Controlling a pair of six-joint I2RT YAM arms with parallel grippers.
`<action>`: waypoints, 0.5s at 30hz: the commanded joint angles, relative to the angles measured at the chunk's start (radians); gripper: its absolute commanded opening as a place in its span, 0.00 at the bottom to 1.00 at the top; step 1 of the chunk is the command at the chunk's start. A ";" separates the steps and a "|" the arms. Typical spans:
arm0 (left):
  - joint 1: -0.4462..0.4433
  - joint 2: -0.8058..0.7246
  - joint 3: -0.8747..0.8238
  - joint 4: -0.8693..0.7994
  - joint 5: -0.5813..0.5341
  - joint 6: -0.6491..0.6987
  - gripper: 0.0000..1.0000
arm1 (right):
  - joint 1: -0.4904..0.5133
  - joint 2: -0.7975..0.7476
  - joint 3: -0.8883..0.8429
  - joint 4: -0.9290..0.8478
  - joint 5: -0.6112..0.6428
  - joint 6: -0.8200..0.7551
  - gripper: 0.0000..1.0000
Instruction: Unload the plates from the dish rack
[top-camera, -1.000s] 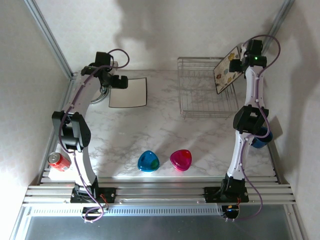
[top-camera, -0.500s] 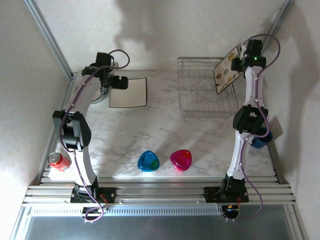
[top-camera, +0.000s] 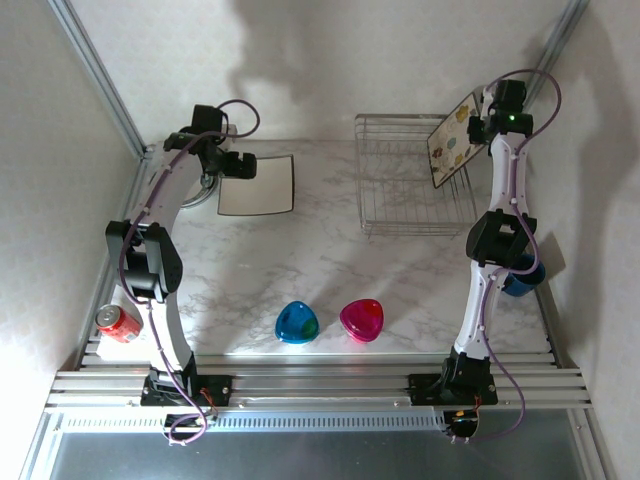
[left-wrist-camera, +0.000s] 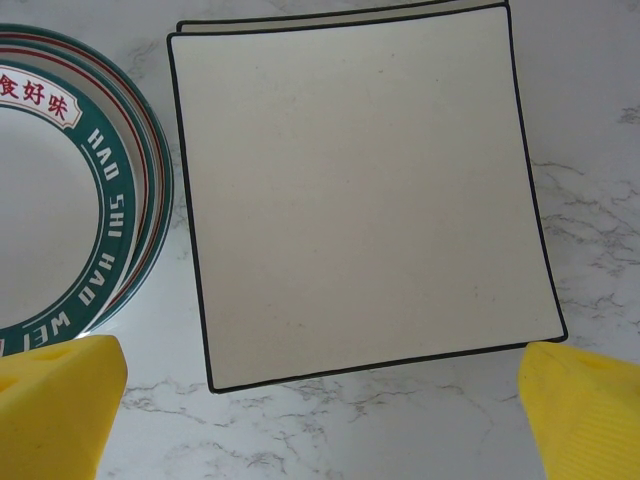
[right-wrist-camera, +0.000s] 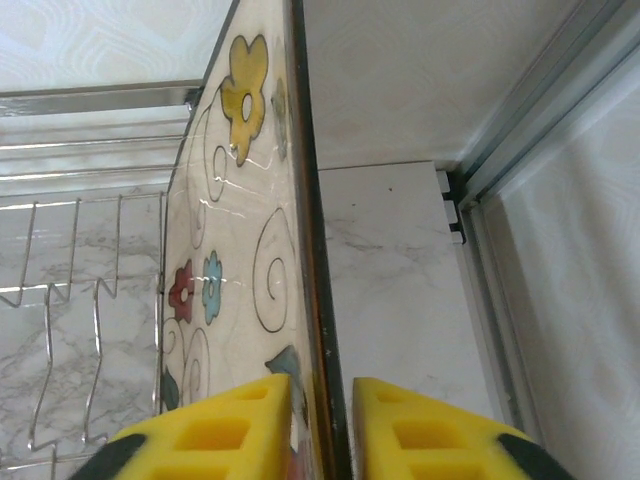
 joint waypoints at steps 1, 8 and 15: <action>0.008 -0.002 0.009 -0.012 0.005 0.006 0.99 | 0.003 0.001 0.030 0.010 -0.007 0.005 0.18; 0.006 -0.003 0.005 -0.019 0.010 -0.003 0.99 | 0.004 -0.003 0.029 0.004 -0.001 0.014 0.01; 0.007 0.004 0.006 -0.041 0.002 -0.014 1.00 | 0.010 -0.019 0.025 0.000 -0.004 0.016 0.00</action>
